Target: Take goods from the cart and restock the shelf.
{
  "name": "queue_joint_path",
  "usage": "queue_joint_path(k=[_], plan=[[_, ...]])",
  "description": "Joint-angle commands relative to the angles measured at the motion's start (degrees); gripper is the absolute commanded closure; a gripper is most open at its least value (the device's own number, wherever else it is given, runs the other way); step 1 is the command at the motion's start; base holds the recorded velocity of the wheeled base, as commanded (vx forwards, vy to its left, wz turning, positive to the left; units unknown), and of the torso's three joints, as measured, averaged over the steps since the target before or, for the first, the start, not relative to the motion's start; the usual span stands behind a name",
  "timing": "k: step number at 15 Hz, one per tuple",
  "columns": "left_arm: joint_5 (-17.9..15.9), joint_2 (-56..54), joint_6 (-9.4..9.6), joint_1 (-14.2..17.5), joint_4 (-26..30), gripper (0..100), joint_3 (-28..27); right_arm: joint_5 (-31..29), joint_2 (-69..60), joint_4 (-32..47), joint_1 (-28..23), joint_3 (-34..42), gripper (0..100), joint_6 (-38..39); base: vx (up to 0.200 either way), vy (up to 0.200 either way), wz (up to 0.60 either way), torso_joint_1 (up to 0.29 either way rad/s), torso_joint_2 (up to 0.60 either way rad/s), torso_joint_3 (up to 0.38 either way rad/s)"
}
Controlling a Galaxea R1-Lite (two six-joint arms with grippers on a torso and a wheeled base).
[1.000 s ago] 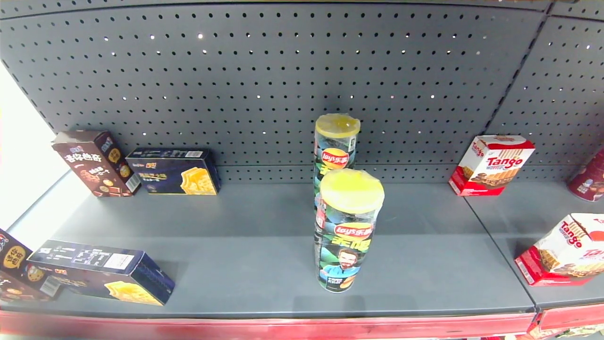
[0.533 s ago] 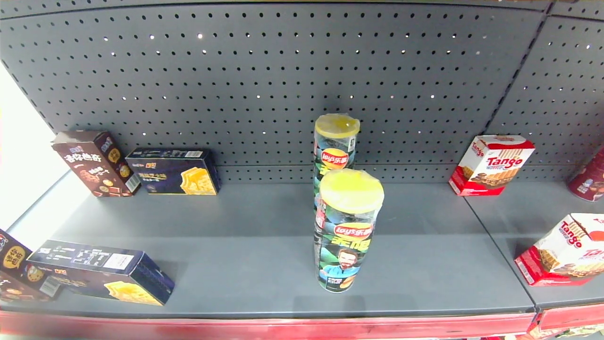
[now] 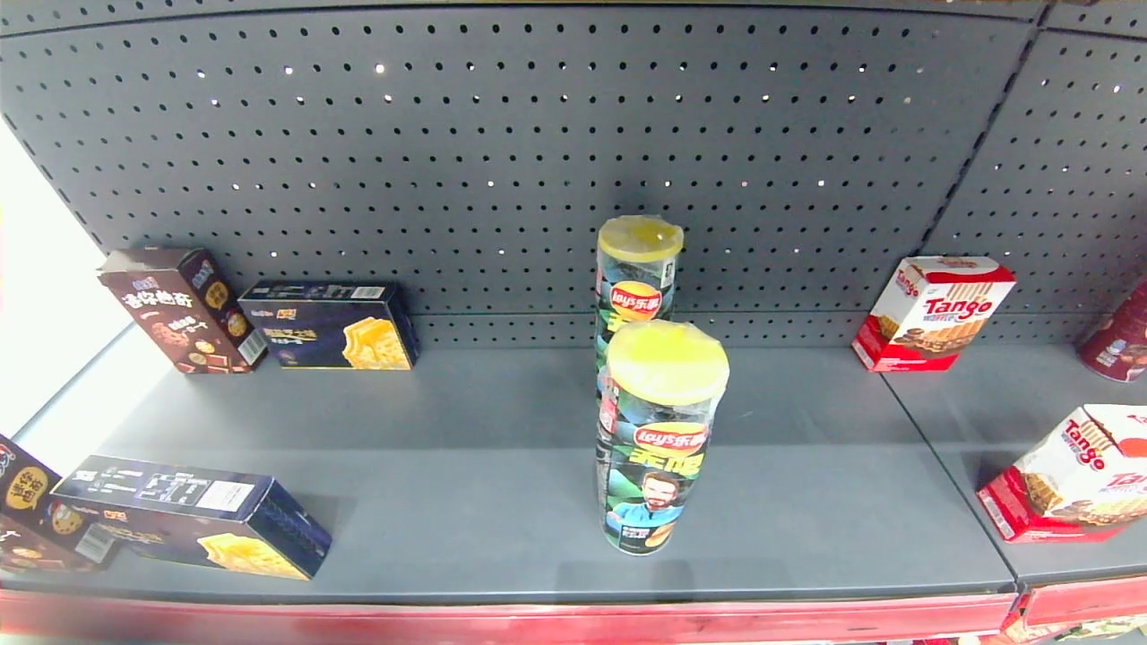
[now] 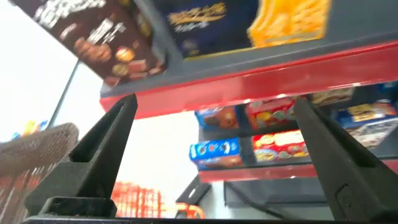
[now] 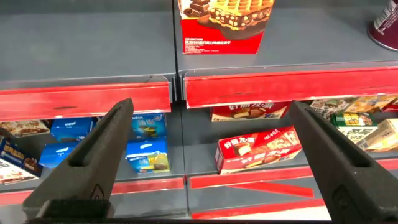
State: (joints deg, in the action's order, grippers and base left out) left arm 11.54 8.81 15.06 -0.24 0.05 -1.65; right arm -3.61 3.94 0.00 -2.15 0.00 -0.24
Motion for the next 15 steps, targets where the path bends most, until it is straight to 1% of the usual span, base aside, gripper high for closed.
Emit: queue_joint_path(k=[1,2,3,4,5,6,7,8,9,10,12,15], plan=[[-0.1,-3.5,-2.66,3.3,0.0,0,0.1,0.0,0.2,0.0,0.0,0.0,0,0.0,0.000,0.000,0.00,0.000,0.00,0.000],[0.0,-5.3,-5.83,2.4,-0.2,0,0.2,0.0,0.3,0.0,-0.1,0.0,0,0.0,0.000,0.000,0.00,0.000,0.00,0.000],[-0.2,-5.3,-9.34,2.3,-0.3,0,0.4,0.0,0.3,0.0,0.0,0.0,0,0.0,0.000,0.000,0.00,0.000,0.00,0.000],[-0.3,-5.6,-11.19,2.1,-0.3,0,0.3,0.0,0.3,0.0,0.0,0.0,0,0.0,0.000,0.000,0.00,0.000,0.00,0.000],[-2.7,-7.2,-11.98,0.0,0.1,0,0.2,0.0,0.3,0.0,0.0,0.0,0,0.0,0.000,0.000,0.00,0.000,0.00,0.000],[-7.7,-8.6,-12.24,-0.2,0.6,0,0.1,0.0,0.3,0.0,-0.1,0.0,0,0.0,0.000,0.000,0.00,0.000,0.00,0.000],[-13.7,-8.8,-11.72,0.1,0.7,0,1.3,0.0,0.2,0.0,0.0,0.0,0,0.0,0.000,0.000,0.00,0.000,0.00,0.000],[-15.8,-8.8,-11.36,0.1,0.1,0,1.6,0.0,0.2,0.0,0.0,0.0,0,0.0,0.000,0.000,0.00,0.000,0.00,0.000],[-16.6,-8.8,-10.66,0.1,0.1,0,1.6,0.0,0.2,0.0,0.0,0.0,0,0.0,0.000,0.000,0.00,0.000,0.00,0.000],[-16.5,-8.8,-10.66,0.1,0.1,0,1.6,0.0,0.2,0.0,0.0,0.0,0,0.0,0.000,0.000,0.00,0.000,0.00,0.000],[-14.9,-8.8,-10.66,0.1,0.1,0,1.6,0.0,0.3,0.0,0.0,0.0,0,0.0,0.000,0.000,0.00,0.000,0.00,0.000],[-14.4,-8.8,-11.10,0.2,0.1,0,1.6,0.1,0.2,0.0,0.0,0.0,0,0.0,0.000,0.000,0.00,0.000,0.00,0.000]])
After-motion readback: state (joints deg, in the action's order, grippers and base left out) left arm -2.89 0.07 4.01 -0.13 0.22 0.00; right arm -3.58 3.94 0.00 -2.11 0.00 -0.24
